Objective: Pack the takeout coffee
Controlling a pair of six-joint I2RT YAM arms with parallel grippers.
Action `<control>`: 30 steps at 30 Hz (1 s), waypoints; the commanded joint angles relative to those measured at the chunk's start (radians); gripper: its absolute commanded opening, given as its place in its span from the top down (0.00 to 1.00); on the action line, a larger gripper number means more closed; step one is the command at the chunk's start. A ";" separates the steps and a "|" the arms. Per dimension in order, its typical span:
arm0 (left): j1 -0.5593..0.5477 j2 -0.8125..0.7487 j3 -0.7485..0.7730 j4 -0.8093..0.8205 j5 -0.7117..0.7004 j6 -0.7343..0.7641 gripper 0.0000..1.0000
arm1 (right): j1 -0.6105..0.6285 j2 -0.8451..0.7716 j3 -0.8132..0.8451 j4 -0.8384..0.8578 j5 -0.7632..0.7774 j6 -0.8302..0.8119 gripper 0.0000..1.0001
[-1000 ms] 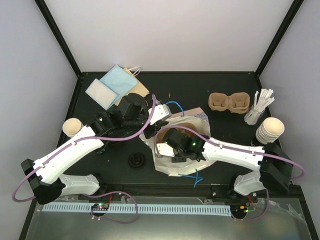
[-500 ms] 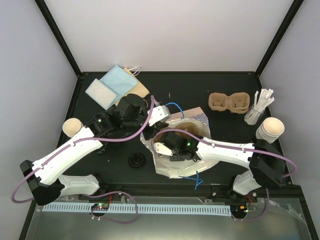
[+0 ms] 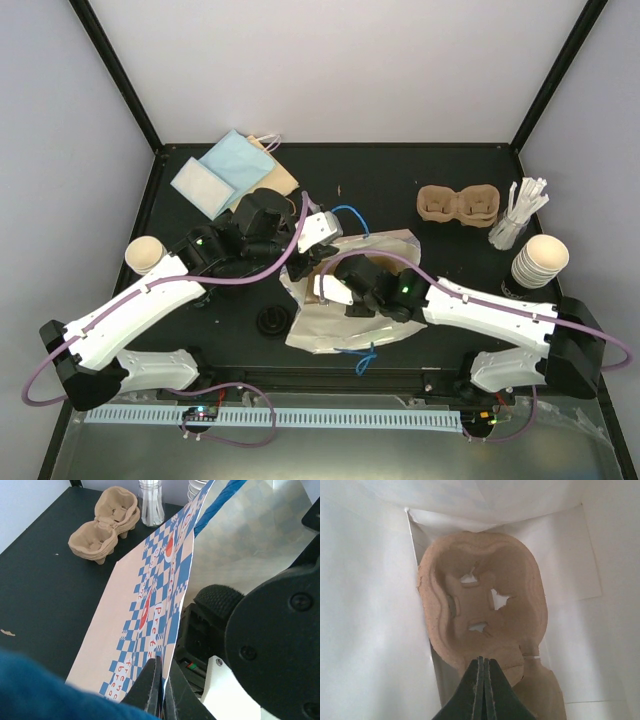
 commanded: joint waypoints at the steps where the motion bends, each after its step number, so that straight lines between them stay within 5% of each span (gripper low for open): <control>1: -0.007 -0.022 0.022 0.016 0.008 0.018 0.98 | 0.010 -0.023 0.000 0.014 -0.026 0.012 0.99; 30: -0.027 -0.061 -0.007 0.015 -0.027 0.145 0.98 | 0.207 0.038 -0.120 0.092 -0.057 -0.030 0.99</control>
